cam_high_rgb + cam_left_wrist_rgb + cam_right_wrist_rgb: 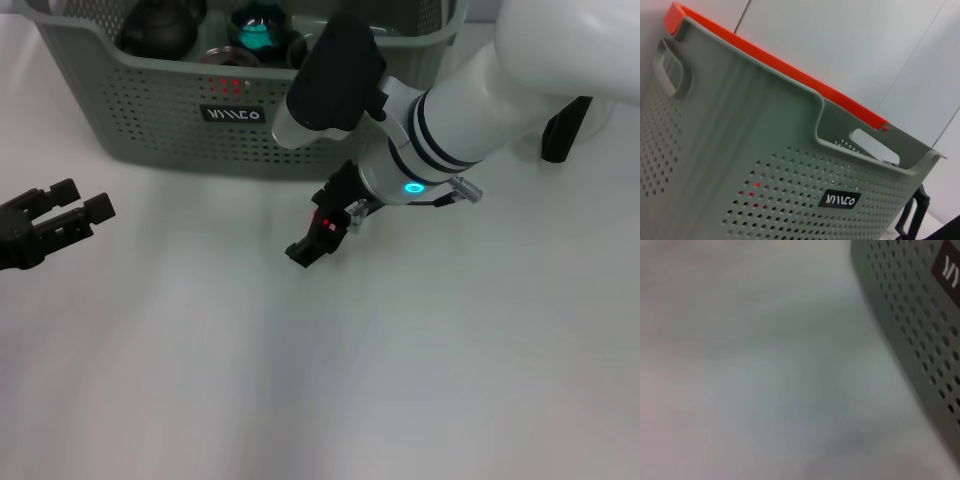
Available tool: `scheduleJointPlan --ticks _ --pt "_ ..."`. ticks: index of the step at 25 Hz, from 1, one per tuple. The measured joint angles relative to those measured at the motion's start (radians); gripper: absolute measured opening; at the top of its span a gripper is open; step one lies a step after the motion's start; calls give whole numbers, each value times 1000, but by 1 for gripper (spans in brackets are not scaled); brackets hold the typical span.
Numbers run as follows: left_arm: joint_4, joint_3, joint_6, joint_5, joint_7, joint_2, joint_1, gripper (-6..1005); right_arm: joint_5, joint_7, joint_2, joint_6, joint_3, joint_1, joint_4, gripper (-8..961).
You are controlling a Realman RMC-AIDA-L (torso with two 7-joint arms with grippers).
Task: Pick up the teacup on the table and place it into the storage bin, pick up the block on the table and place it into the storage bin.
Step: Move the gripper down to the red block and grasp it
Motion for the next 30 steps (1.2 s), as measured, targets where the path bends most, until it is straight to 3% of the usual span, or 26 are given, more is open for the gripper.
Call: scheduleJointPlan --ticks 6,11,16,20,24,30 --pt "-2 1 0 0 0 0 -2 825 0 -6 0 -35 0 1 -1 855" --pt "-2 2 0 0 0 0 -3 825 18 -29 -9 -167 17 0 -38 855" --pt "-1 2 -2 0 0 0 1 825 10 -95 -24 -317 148 -32 -123 855" --pt "-2 0 -9 0 0 0 4 825 -63 -71 -17 -239 193 -43 -124 855" --pt "-2 0 -12 0 0 0 5 824 -51 -55 -5 -141 111 -35 -84 854" --pt "-3 0 -14 0 0 0 0 825 35 -58 -1 -55 13 -36 -52 757"
